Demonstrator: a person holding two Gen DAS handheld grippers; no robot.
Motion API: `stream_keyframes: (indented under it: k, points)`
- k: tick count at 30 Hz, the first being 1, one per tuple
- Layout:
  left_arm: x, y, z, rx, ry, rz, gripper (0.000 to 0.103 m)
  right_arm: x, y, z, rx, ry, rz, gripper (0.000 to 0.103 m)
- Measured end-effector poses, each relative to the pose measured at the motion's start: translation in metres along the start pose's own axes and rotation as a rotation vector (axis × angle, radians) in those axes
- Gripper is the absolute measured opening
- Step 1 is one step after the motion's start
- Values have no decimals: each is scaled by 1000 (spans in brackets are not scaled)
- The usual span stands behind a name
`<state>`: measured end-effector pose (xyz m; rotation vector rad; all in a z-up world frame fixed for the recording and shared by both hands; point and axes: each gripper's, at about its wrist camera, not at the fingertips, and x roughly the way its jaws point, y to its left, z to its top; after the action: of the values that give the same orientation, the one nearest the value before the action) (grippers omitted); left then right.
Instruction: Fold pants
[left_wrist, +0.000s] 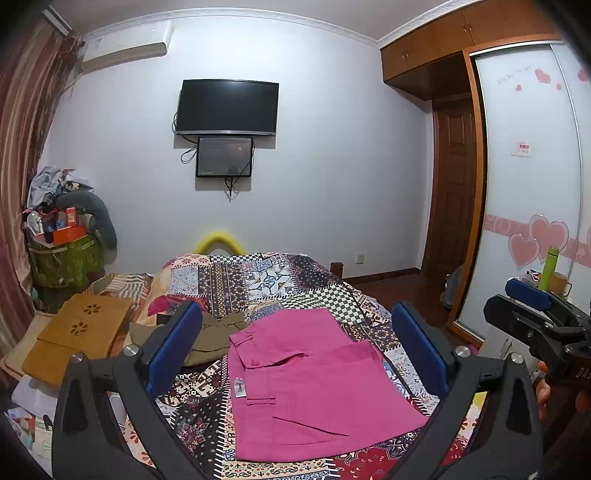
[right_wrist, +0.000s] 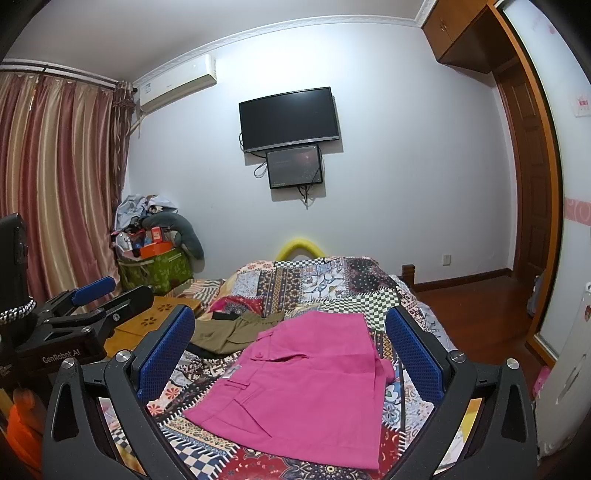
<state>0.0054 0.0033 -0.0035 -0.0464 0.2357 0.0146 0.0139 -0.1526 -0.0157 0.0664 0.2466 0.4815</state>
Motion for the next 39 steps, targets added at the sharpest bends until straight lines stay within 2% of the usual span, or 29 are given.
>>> stream_keyframes:
  k: [29,34,39]
  points:
    - [3,-3,-1,5,6,2,103,4,-2,-2,4,13,-11,103]
    - [18,2,-3,-3,44,-8,103,14,-6,-6,11,35,-17,103]
    - [51,8,-12,5,122,3,103,32,-16,-15,18,79,-38,103]
